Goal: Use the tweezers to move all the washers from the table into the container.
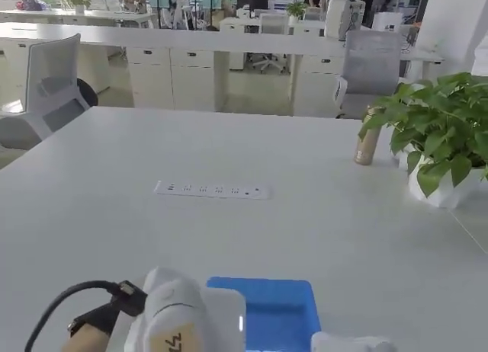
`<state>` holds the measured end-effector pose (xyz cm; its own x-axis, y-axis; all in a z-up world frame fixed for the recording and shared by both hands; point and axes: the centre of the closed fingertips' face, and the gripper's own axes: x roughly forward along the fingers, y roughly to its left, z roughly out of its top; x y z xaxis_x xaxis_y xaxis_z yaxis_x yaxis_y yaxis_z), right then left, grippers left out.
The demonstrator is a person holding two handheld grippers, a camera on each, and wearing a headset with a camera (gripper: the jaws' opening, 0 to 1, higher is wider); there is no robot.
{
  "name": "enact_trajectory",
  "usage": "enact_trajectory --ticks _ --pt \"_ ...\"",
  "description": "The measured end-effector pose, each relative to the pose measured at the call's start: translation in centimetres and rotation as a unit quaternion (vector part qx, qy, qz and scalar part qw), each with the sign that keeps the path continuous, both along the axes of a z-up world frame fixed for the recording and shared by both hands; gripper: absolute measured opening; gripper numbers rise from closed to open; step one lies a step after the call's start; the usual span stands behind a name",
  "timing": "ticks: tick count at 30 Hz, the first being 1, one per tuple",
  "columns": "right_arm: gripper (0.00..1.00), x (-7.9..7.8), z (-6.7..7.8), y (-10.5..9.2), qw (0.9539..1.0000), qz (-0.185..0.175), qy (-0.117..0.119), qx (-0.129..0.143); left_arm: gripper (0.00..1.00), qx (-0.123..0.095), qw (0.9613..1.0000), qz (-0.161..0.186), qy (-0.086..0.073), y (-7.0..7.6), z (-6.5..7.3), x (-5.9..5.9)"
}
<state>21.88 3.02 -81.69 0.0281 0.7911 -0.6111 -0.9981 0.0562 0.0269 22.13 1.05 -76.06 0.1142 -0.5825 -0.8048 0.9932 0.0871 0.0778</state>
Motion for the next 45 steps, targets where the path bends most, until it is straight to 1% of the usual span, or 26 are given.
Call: enact_trajectory --ticks 1,3,4,5,7,10,12,14,15,18,20,23,24,26,28,31,32,33,35,36,37,38,39,41,44,45 --pt "0.04 0.3 0.0 -0.1 0.9999 0.002 -0.011 -0.003 0.00 -0.003 1.0000 -0.001 0.003 -0.1 0.0 -0.1" --pt "0.04 0.0 0.0 -0.1 1.0000 0.003 0.004 0.001 0.00 -0.019 0.9997 0.007 0.013 -0.5 0.1 -0.2" --pt "0.03 0.2 0.0 -0.1 1.0000 -0.001 0.007 0.003 0.00 -0.043 0.9987 0.022 0.019 -0.8 0.3 -0.1" --pt "0.03 0.2 0.0 -0.1 1.0000 -0.002 0.005 0.004 0.04 -0.055 0.9975 0.038 0.025 -0.8 0.5 0.0" --pt "0.03 0.3 -0.1 -0.1 0.9998 -0.012 0.012 0.006 0.12 -0.082 0.9933 0.076 0.029 -0.3 0.8 0.5" --pt "0.03 0.5 -0.2 0.1 0.9997 -0.019 0.013 0.010 0.20 -0.120 0.9840 0.127 0.036 0.8 1.1 0.6" --pt "0.03 0.6 -0.2 0.2 0.9992 -0.031 0.019 0.015 0.22 -0.150 0.9750 0.160 0.037 1.8 1.6 0.6" --pt "0.03 0.9 -0.1 0.1 0.9980 -0.050 0.033 0.021 0.28 -0.183 0.9616 0.202 0.035 2.8 2.1 0.7" --pt "0.03 1.1 -0.1 0.0 0.9969 -0.062 0.041 0.025 0.32 -0.202 0.9525 0.225 0.034 3.3 2.3 0.7" --pt "0.03 1.6 -0.2 -0.3 0.9944 -0.082 0.061 0.029 0.43 -0.227 0.9343 0.274 0.026 4.9 2.5 0.6" --pt "0.03 1.7 -0.2 -0.4 0.9937 -0.087 0.065 0.027 0.47 -0.235 0.9249 0.299 0.015 5.9 2.4 0.3" --pt "0.03 1.7 -0.1 -0.7 0.9933 -0.094 0.064 0.022 0.50 -0.246 0.9135 0.324 0.005 7.0 2.3 0.0" --pt "0.03 1.7 -0.1 -0.8 0.9930 -0.096 0.066 0.022 0.52 -0.255 0.9054 0.339 -0.005 7.6 2.4 0.1" --pt "0.03 1.7 0.2 -1.0 0.9909 -0.106 0.078 0.029 0.56 -0.267 0.8945 0.358 -0.019 8.3 2.7 0.2" --pt "0.03 1.8 0.9 -1.1 0.9892 -0.117 0.080 0.037 0.61 -0.288 0.8749 0.388 -0.038 9.3 3.1 0.5" --pt "0.03 2.2 2.2 -1.5 0.9868 -0.131 0.081 0.050 0.66 -0.297 0.8649 0.399 -0.064 9.9 3.2 0.5" --pt "0.03 2.6 2.7 -1.7 0.9867 -0.134 0.076 0.053 0.67 -0.305 0.8594 0.405 -0.068 10.0 3.3 0.5" --pt "0.03 2.8 3.1 -1.8 0.9866 -0.135 0.072 0.056 0.70 -0.326 0.8469 0.415 -0.063 10.0 3.5 0.5" --pt "0.03 3.2 4.4 -2.2 0.9870 -0.133 0.065 0.063 0.77 -0.340 0.8344 0.430 -0.056 10.1 3.5 0.5" --pt "0.03 3.3 4.7 -2.3 0.9869 -0.133 0.064 0.064 0.81 -0.333 0.8374 0.428 -0.063 10.2 3.4 0.4" --pt "0.03 3.6 5.2 -2.6 0.9869 -0.134 0.060 0.067 0.84 -0.322 0.8386 0.430 -0.087 10.5 3.6 0.7" --pt "0.03 4.1 5.9 -3.0 0.9866 -0.136 0.055 0.070 0.85 -0.319 0.8383 0.431 -0.096 10.6 3.7 0.8" --pt "0.03 4.4 6.3 -3.2 0.9861 -0.139 0.053 0.074 0.86 -0.323 0.8335 0.435 -0.107 10.8 3.9 1.0" --pt "0.03 5.5 7.4 -3.5 0.9809 -0.159 0.055 0.097 0.88 -0.339 0.8252 0.438 -0.110 10.7 4.3 1.2" --pt "0.03 7.1 8.5 -3.8 0.9706 -0.190 0.067 0.132 0.94 -0.354 0.8138 0.444 -0.121 11.1 4.7 1.5" --pt "0.03 7.7 8.7 -4.0 0.9661 -0.204 0.072 0.141 0.95 -0.368 0.8038 0.452 -0.117 11.3 5.0 1.6"
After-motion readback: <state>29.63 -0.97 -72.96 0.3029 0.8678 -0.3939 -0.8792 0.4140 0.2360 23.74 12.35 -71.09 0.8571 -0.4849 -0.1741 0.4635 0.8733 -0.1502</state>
